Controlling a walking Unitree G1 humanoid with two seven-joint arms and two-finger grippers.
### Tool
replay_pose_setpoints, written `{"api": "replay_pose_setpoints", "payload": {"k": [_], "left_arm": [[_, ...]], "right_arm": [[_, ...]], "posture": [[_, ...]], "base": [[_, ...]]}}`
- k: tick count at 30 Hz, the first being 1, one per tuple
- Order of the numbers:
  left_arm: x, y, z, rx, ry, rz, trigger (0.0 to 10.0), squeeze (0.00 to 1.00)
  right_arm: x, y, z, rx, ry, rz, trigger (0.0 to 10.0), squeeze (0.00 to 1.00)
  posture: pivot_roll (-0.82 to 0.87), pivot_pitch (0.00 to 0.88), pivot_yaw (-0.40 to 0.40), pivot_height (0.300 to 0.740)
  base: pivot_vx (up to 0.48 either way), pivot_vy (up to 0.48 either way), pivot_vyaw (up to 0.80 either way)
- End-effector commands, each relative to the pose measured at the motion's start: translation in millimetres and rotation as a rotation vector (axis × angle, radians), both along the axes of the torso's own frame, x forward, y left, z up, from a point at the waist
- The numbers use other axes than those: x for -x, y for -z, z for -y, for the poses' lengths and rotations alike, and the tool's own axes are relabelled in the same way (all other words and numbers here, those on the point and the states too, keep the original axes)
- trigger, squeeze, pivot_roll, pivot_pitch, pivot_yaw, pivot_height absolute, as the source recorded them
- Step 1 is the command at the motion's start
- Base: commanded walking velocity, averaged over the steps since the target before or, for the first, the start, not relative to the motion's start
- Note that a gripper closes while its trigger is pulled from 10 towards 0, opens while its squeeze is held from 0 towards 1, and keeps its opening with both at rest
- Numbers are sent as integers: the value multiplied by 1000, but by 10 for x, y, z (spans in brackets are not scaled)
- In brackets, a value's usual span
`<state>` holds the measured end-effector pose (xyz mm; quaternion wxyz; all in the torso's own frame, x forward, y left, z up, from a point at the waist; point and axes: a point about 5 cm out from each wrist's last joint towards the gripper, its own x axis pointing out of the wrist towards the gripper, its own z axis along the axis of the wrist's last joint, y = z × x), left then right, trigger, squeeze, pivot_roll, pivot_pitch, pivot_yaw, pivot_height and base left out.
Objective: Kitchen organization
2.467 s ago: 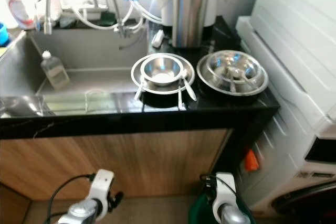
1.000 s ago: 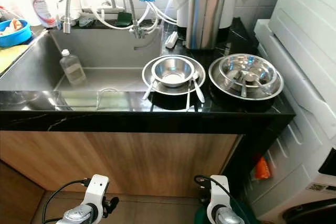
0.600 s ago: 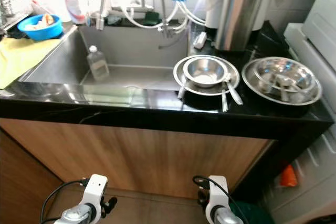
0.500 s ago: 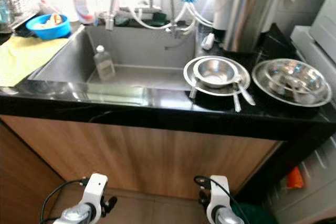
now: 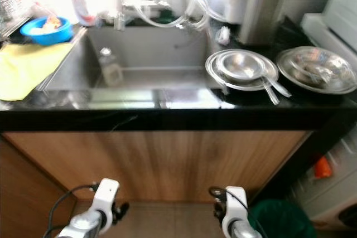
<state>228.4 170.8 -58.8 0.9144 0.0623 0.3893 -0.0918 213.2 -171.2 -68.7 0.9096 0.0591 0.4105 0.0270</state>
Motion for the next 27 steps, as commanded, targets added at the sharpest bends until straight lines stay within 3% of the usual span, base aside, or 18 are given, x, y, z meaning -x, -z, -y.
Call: {"api": "replay_pose_setpoints", "payload": {"k": [1, 22, 27], "left_arm": [[18, 18, 57, 11, 8, -10, 10000, 0], [57, 45, 63, 19, 0, -30, 10000, 0], [69, 54, 72, 21, 1, -35, 10000, 0]], "right_arm": [[49, 20, 92, 18, 17, -13, 10000, 0], [52, 20, 96, 39, 7, -9, 10000, 0], [56, 22, 99, 32, 18, -10, 10000, 0]], "posture": [[-77, 0, 41, 740], [-84, 0, 42, 740], [-85, 0, 40, 740]], "base": [[0, 0, 0], [0, 0, 0], [0, 0, 395]]}}
